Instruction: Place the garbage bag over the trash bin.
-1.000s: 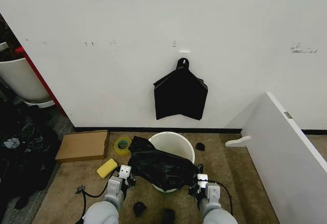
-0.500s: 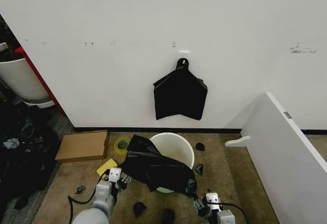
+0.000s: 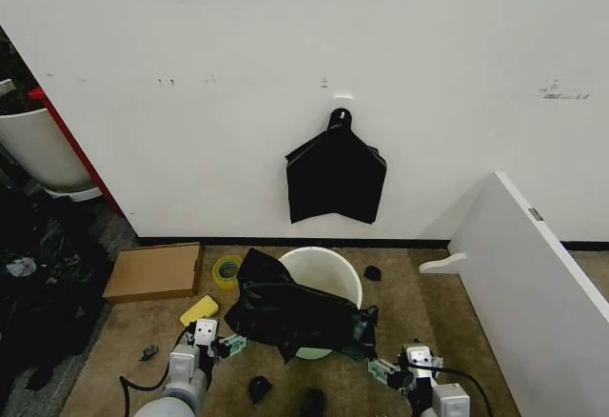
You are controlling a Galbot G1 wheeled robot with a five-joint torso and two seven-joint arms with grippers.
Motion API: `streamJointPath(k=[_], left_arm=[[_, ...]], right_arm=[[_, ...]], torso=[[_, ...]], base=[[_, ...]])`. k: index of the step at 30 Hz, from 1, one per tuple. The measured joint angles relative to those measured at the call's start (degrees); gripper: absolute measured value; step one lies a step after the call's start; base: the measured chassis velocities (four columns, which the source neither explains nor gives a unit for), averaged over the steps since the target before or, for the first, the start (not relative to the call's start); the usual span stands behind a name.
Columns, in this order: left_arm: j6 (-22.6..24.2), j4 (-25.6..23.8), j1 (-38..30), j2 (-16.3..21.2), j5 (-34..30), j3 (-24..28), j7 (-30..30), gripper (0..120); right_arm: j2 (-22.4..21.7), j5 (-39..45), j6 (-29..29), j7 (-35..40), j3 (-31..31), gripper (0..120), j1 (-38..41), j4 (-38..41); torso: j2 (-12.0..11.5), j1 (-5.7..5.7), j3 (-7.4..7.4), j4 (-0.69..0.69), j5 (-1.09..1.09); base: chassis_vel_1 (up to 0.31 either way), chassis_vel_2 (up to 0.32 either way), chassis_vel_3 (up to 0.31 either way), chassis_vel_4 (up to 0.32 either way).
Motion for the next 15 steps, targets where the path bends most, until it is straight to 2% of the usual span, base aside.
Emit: streamJointPath(k=[6, 12, 15], left_arm=[[-0.31, -2.13, 1.79, -0.20, -1.62, -3.49, -0.44, 100], [-1.40, -2.95, 3.03, -0.36, -1.99, -6.60, -0.54, 100], [-1.69, -2.94, 2.85, -0.50, -2.58, -7.35, -0.54, 100]], right_arm=[[-1.10, -3.60, 5.87, -7.92, -0.18, 100, -2.60, 1.63], [-2.46, -3.75, 12.53, -12.87, 3.31, 100, -3.21, 0.83], [-2.71, -5.02, 23.62, -21.58, 6.67, 100, -3.39, -1.14]], torso=[[0.00, 0.00, 0.00, 0.00, -0.01], [0.00, 0.00, 0.00, 0.01, 0.00], [0.00, 0.01, 0.00, 0.00, -0.03]], base=[[0.000, 0.000, 0.000, 0.000], [0.000, 0.000, 0.000, 0.000], [0.000, 0.000, 0.000, 0.000]])
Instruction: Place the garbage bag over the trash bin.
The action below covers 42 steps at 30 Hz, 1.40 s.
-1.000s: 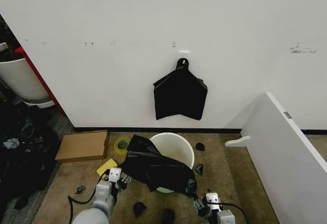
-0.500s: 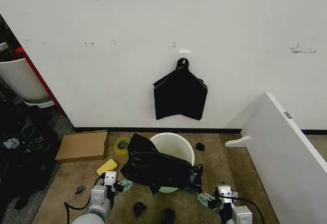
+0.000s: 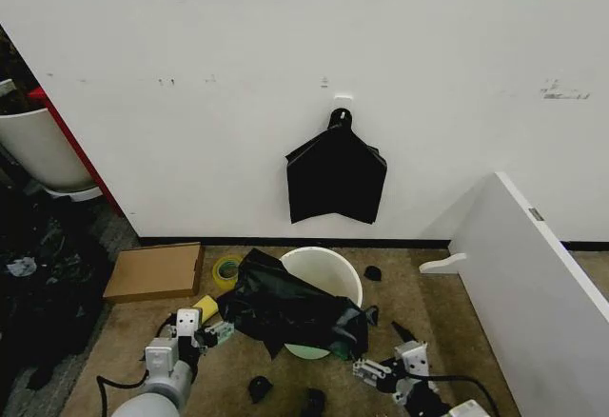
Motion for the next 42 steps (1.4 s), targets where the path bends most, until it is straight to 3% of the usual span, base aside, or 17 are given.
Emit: streamJointPath(k=[2, 6, 11, 13, 15, 17, 18, 21, 23, 29, 42], left_arm=[[0.00, 0.02, -0.26, -0.10, -0.14, 0.04, 0.00, 100], [0.00, -0.04, -1.71, -0.47, -0.26, 0.81, -0.06, 100], [-0.03, -0.84, -2.04, -0.47, -0.82, 0.03, -0.11, 100], [-0.04, -1.53, -1.95, -0.39, -1.68, -1.21, -0.06, 100], [0.00, -2.20, -1.27, -0.10, -2.61, -3.32, 1.47, 100], [0.06, -2.18, -1.20, 0.06, -2.66, -3.45, 1.97, 100], [0.13, -1.63, -1.59, 0.82, -2.82, -3.18, 3.97, 100], [-0.32, -1.20, -0.34, 1.28, -3.56, -3.00, 8.25, 100], [-0.22, -1.57, 0.77, 1.01, -4.73, -2.88, 10.38, 100], [1.87, -1.71, 0.52, -0.10, -5.96, -1.36, 12.62, 100], [2.63, -0.44, 0.31, -0.45, -5.06, -2.31, 12.41, 100]], right_arm=[[0.14, -0.77, 3.07, -2.86, 0.75, 100, 0.69, -1.34], [1.90, -0.88, 15.11, -12.80, 2.27, 100, 4.87, -7.22], [2.63, 3.89, 13.35, -11.35, 1.11, 100, 6.18, -6.47], [2.25, 6.15, 9.52, -7.61, 0.77, 100, 6.81, -4.96], [0.40, 9.20, -3.51, 1.91, 0.81, 100, 9.09, -1.31], [0.01, 10.12, -6.51, 3.36, 0.92, 100, 9.62, -0.59], [-0.98, 13.79, -15.18, 7.05, 1.62, 100, 11.05, 1.58], [-3.88, 24.92, -29.70, 11.64, 2.77, 100, 16.90, 2.59], [-6.31, 29.01, -34.76, 11.85, 2.11, 100, 22.63, -0.49], [-9.65, 37.67, -40.77, 12.11, -2.77, 100, 33.94, -10.21], [-10.72, 43.92, -46.40, 10.84, -13.84, 100, 52.31, -25.84]], torso=[[0.00, 0.00, 0.00, 0.00, 0.00], [-0.01, 0.00, 0.00, 0.01, 0.04], [-0.01, 0.00, 0.00, 0.00, 0.02], [0.00, 0.00, 0.00, -0.01, 0.02], [-0.01, 0.00, 0.00, 0.00, 0.02], [-0.01, 0.00, 0.00, 0.01, 0.02], [-0.01, 0.00, 0.00, 0.03, 0.03], [-0.01, 0.00, 0.00, -0.03, 0.01], [-0.01, 0.00, 0.00, 0.04, 0.04], [-0.01, 0.00, 0.01, 0.00, 0.02], [-0.01, 0.00, 0.01, 0.00, 0.01]], base=[[0.000, 0.000, 0.000, 0.000], [0.000, 0.000, 0.000, 0.000], [0.000, 0.000, 0.000, 0.000], [0.000, 0.000, 0.000, 0.000], [0.000, 0.000, 0.000, 0.000], [0.000, 0.000, 0.000, 0.000], [0.000, 0.000, 0.000, 0.000], [0.000, 0.000, 0.000, 0.000], [0.000, 0.000, 0.000, 0.000], [0.000, 0.000, 0.000, 0.000], [0.000, 0.000, 0.000, 0.000]])
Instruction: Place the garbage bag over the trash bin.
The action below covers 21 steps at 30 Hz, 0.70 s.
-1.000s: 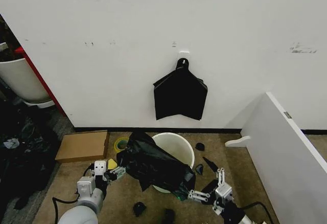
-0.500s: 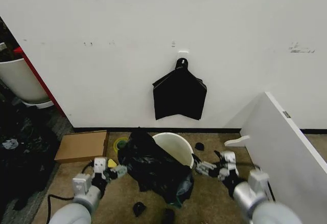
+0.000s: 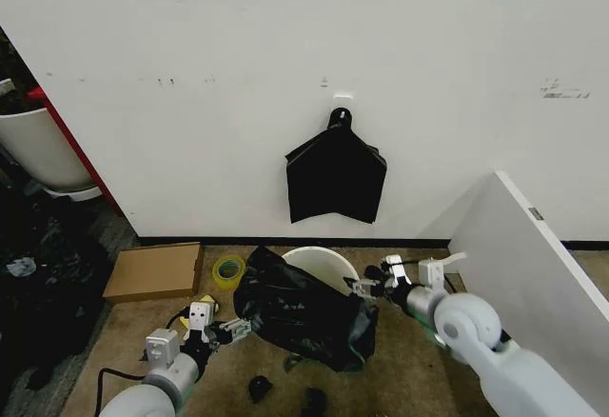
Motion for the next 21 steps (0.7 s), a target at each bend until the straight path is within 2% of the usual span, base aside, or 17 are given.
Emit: streamJointPath(k=[8, 12, 14, 18, 21], left_arm=[[-0.03, 1.46, -0.69, -0.49, 0.24, 0.00, -0.11, 100], [-0.03, 1.39, -0.90, -0.87, 0.40, 0.38, -0.13, 100], [-0.04, 1.39, -0.99, -0.94, 0.43, 0.47, -0.13, 100], [-0.04, 1.39, -1.21, -1.10, 0.47, 0.72, -0.13, 100], [-0.03, 1.30, -1.22, -1.27, 0.47, 0.85, -0.13, 100]], right_arm=[[1.13, -2.04, -0.79, -0.30, -5.65, 99, 6.44, -8.04], [1.46, -2.95, -1.42, -1.98, -7.38, 82, 8.17, -10.65], [1.73, -3.05, -1.45, -2.07, -7.49, 80, 8.29, -10.91], [2.32, -3.08, -1.46, -2.08, -6.98, 61, 8.38, -11.17], [2.30, -3.03, -1.46, -2.01, -6.64, 54, 8.14, -11.03]], torso=[[0.00, -0.01, 0.00, 0.00, 0.00], [0.00, -0.01, 0.00, 0.00, 0.00], [0.00, 0.00, 0.00, 0.00, 0.01], [0.00, -0.01, 0.00, 0.00, 0.02], [0.00, -0.01, -0.01, 0.00, 0.00]], base=[[0.000, 0.000, 0.000, 0.000], [0.000, 0.000, 0.000, 0.000], [0.000, 0.000, 0.000, 0.000], [0.000, 0.000, 0.000, 0.000], [0.000, 0.000, 0.000, 0.000]])
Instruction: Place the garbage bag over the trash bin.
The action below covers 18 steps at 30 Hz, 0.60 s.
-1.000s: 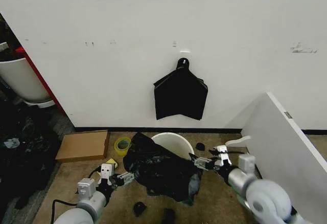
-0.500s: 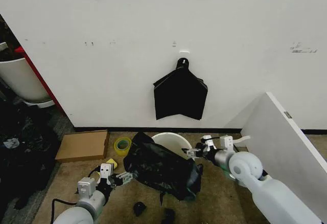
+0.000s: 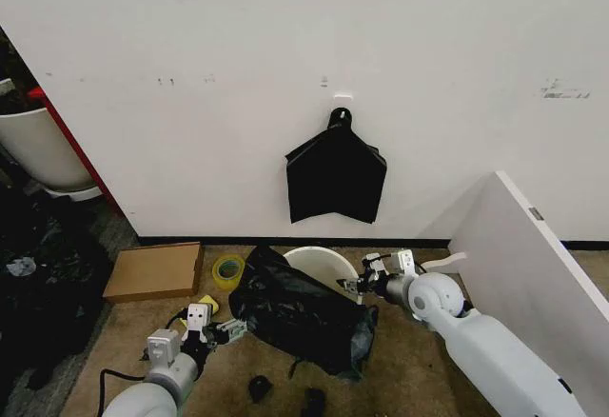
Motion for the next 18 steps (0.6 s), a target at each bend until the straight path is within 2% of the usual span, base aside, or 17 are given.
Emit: streamJointPath(k=[3, 4, 5, 7, 13, 18], left_arm=[[-0.02, -0.41, 0.00, -0.28, 0.02, 0.17, 0.07, 100], [-0.02, -0.43, 0.00, -0.31, 0.02, 0.17, 0.09, 100], [-0.03, -0.48, 0.01, -0.40, 0.02, 0.20, 0.11, 100], [-0.04, -0.49, 0.01, -0.43, 0.03, 0.20, 0.12, 100], [-0.15, -0.79, 0.09, -0.45, 0.13, 0.13, 0.14, 100], [-0.80, -1.17, 0.07, -0.60, 0.12, -0.01, 0.16, 100]], right_arm=[[-0.02, 0.30, 0.00, 0.31, 0.53, 40, -0.64, 0.52], [0.01, 0.38, 0.00, 0.42, 0.60, 40, -0.74, 0.60], [0.20, 1.05, 0.00, 0.96, 0.86, 32, -1.14, 1.02], [0.47, 1.71, 0.01, 1.44, 1.10, 29, -1.48, 1.49], [1.63, 3.45, 0.03, 3.37, 3.30, 5, -3.81, 3.77], [2.22, 4.42, 0.03, 5.60, 5.11, 3, -5.60, 5.19]], torso=[[0.00, 0.00, 0.00, 0.00, 0.01], [0.00, 0.00, 0.00, 0.00, 0.00], [0.00, 0.00, 0.00, 0.00, 0.00], [0.00, 0.00, 0.00, -0.01, 0.01], [0.00, 0.00, 0.00, 0.00, 0.01], [0.00, 0.00, 0.00, 0.00, 0.01]], base=[[0.000, 0.000, 0.000, 0.000], [0.000, 0.000, 0.000, 0.000], [0.000, 0.000, 0.000, 0.000], [0.000, 0.000, 0.000, 0.000], [0.000, 0.000, 0.000, 0.000], [0.000, 0.000, 0.000, 0.000]])
